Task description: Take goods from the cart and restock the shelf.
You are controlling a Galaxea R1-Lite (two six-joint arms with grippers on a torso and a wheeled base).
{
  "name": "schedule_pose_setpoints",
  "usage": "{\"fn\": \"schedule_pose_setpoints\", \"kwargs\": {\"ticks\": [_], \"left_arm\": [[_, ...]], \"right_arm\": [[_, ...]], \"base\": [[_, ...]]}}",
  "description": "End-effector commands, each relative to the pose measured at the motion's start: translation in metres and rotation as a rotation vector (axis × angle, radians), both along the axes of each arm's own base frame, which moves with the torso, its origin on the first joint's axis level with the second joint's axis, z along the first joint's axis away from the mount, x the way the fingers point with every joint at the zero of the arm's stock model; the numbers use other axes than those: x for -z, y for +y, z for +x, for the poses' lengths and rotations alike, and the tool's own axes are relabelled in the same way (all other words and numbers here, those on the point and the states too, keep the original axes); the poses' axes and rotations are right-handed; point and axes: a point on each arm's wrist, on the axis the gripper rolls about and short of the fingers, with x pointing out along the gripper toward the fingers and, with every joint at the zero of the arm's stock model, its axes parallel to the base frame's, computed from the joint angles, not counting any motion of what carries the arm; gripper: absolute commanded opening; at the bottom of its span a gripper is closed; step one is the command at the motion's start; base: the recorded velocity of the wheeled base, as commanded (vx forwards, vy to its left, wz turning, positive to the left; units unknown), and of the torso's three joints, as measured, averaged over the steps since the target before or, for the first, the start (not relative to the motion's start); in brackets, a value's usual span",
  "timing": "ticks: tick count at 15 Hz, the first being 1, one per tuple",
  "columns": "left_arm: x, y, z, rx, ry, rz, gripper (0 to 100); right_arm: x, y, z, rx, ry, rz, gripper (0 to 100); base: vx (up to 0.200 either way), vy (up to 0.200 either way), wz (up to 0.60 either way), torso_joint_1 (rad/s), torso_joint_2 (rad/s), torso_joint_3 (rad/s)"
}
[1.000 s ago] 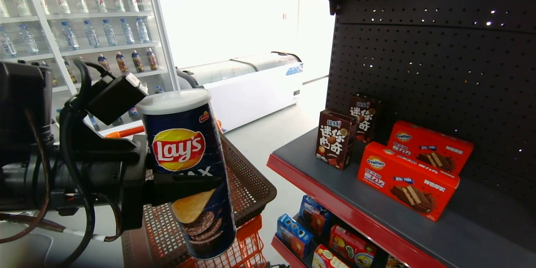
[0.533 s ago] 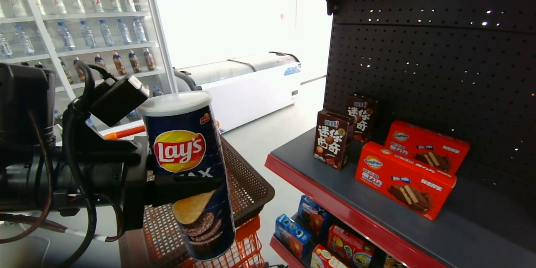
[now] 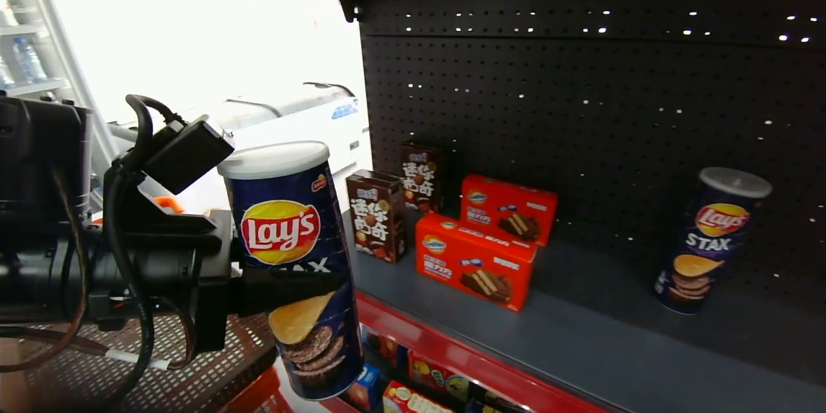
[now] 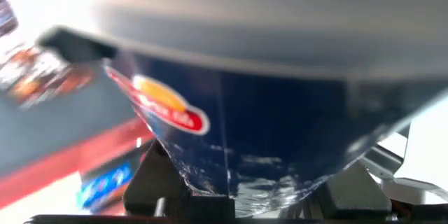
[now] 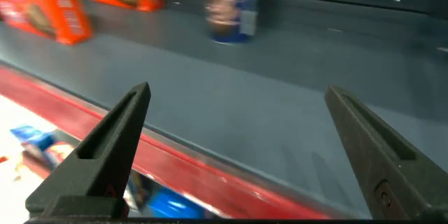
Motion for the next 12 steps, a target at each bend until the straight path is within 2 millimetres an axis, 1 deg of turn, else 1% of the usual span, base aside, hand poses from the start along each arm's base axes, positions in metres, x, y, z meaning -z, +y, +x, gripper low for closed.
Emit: {"fn": "schedule_pose_setpoints", "kwargs": {"ticks": [1,9,12], "left_arm": [[0.0006,-0.0002,0.0004,0.001,0.003,0.001,0],[0.0015,0.0003,0.0,-0.001,0.006,0.002,0],[0.0007,0.0004,-0.0003,-0.001,0.003,0.001,0]], "right_arm": [[0.0,0.0,0.0001,0.001,0.001,0.0,100],[0.0,0.0,0.0001,-0.001,0.001,0.0,100],[0.0,0.0,0.0001,0.001,0.001,0.0,100]], "base": [[0.0,0.0,-0.6,-0.002,0.01,0.002],[0.0,0.0,-0.6,0.001,0.0,0.0],[0.0,0.0,0.0,0.0,0.0,0.0]]}}
